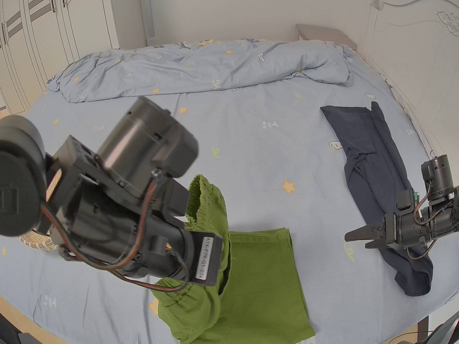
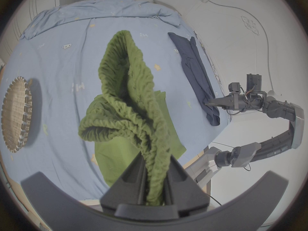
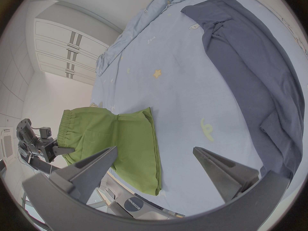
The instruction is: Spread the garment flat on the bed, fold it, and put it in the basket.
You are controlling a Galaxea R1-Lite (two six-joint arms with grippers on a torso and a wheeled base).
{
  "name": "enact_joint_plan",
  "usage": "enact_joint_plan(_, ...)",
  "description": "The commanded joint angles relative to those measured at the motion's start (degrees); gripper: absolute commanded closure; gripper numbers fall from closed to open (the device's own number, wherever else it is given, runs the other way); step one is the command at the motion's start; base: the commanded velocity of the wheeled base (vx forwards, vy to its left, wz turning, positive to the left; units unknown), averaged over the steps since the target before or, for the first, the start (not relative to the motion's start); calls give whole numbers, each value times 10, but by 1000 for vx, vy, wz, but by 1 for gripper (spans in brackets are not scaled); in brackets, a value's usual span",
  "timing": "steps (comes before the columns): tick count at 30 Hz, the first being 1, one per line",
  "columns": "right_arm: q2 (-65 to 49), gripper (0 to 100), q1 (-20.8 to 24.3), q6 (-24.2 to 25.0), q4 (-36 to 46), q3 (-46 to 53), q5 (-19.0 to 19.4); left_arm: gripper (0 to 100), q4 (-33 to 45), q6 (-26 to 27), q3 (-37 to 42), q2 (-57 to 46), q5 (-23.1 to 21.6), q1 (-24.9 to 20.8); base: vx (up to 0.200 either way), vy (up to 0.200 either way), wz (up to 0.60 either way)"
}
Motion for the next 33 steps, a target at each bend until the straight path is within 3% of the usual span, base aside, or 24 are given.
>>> enact_joint_plan(1, 2, 0, -1, 0, 0, 1, 0, 100, -19, -23, -20, 52, 14, -25, 0, 0, 0)
enact_joint_plan(4, 3, 0, -1, 0, 0, 1, 0, 100, -46, -55, -21, 61, 16, -34, 0, 0, 0)
enact_joint_plan(5, 3, 0, -1, 0, 0, 1, 0, 0, -52, -59, -21, 63, 16, -38, 0, 0, 0)
enact_joint_plan(9, 4, 0, -1, 0, -1, 4, 0, 0, -70, -72, -20, 68, 15, -50, 0, 0, 0)
enact_joint_plan(14, 7, 0, -5, -2, -2, 8, 0, 0, -160, -135, -14, 87, 16, -79, 0, 0, 0)
enact_joint_plan(20, 13, 0, -12, -4, -2, 7, 1, 0, -182, -180, -11, 87, 9, -62, 0, 0, 0)
enact_joint_plan(23, 11, 0, -7, -3, -2, 5, 2, 0, -182, -182, 20, 72, -13, 6, 0, 0, 0)
enact_joint_plan(25, 11, 0, -7, -3, -2, 5, 2, 0, -182, -182, 20, 72, -13, 6, 0, 0, 0)
enact_joint_plan(26, 9, 0, -3, -2, -2, 0, 3, 0, -183, -173, 49, 57, -54, 73, 0, 0, 0)
enact_joint_plan(27, 9, 0, -3, -2, -2, 0, 3, 0, -183, -173, 49, 57, -54, 73, 0, 0, 0)
enact_joint_plan(28, 3, 0, 9, 0, -2, -4, 3, 0, -185, -161, 71, 50, -100, 132, 0, 0, 0)
enact_joint_plan(30, -3, 0, 21, 2, -2, -19, 3, 0, -189, -150, 110, 46, -158, 186, 0, 0, 0)
enact_joint_plan(32, -3, 0, 25, 3, -1, -27, 3, 0, -195, -143, 126, 47, -178, 204, 0, 0, 0)
enact_joint_plan(33, -3, 0, 36, 4, 0, -49, 3, 0, -233, -116, 186, 54, -236, 260, 0, 0, 0)
